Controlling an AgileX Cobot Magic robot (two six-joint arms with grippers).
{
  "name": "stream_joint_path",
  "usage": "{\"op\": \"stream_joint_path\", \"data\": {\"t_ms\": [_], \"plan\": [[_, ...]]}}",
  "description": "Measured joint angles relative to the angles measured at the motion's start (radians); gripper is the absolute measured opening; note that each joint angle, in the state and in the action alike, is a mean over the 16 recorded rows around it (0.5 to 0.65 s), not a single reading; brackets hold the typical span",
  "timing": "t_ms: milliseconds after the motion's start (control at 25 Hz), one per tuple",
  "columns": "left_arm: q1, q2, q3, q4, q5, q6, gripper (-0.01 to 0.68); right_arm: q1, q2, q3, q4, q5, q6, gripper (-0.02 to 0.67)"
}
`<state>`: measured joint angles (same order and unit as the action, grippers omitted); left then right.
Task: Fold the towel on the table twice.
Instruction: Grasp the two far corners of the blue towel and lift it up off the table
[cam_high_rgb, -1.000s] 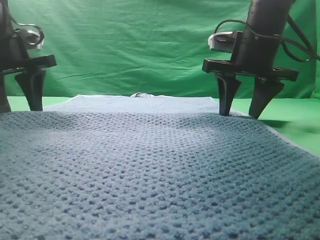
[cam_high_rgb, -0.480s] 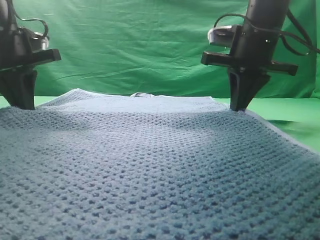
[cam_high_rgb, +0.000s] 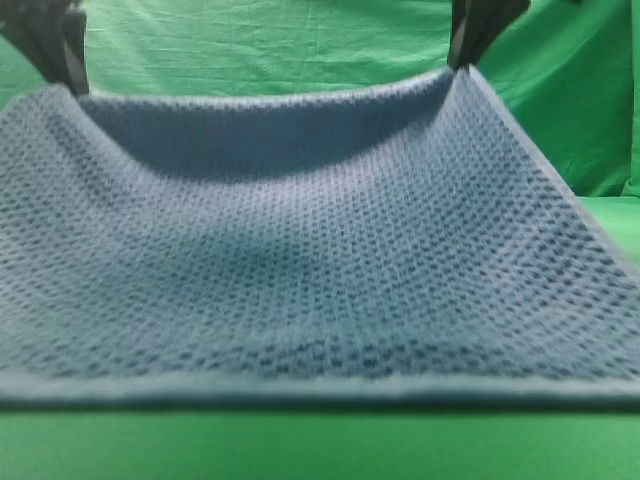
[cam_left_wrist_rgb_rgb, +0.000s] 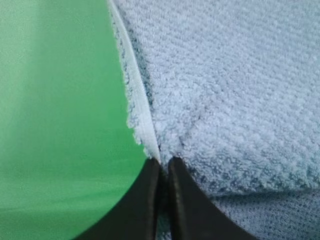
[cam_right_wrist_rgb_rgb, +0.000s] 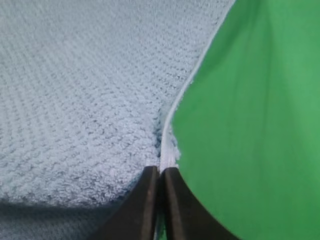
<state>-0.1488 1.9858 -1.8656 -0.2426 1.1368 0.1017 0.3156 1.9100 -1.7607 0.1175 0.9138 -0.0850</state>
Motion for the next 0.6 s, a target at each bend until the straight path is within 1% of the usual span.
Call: {"op": "stream_joint_path", "data": {"t_ms": [160,280,440,600], "plan": [[0.000,-0.022,-0.099,-0.009,-0.005,-0.005,0.000,-0.002,-0.030,-0.079,-0.004,-0.021,0.000,0.000],[0.000,-0.033,-0.161,-0.032,-0.040,-0.003,0.000,-0.004,-0.044,-0.136,-0.005,-0.060,-0.001,0.000],[0.000,-0.041,-0.221,-0.091,-0.125,0.025,0.000,-0.006,-0.053,-0.196,-0.007,-0.147,-0.008,0.000],[-0.001,-0.043,-0.253,-0.176,-0.250,0.082,0.000,-0.008,-0.056,-0.232,-0.007,-0.275,-0.024,0.000]]}}
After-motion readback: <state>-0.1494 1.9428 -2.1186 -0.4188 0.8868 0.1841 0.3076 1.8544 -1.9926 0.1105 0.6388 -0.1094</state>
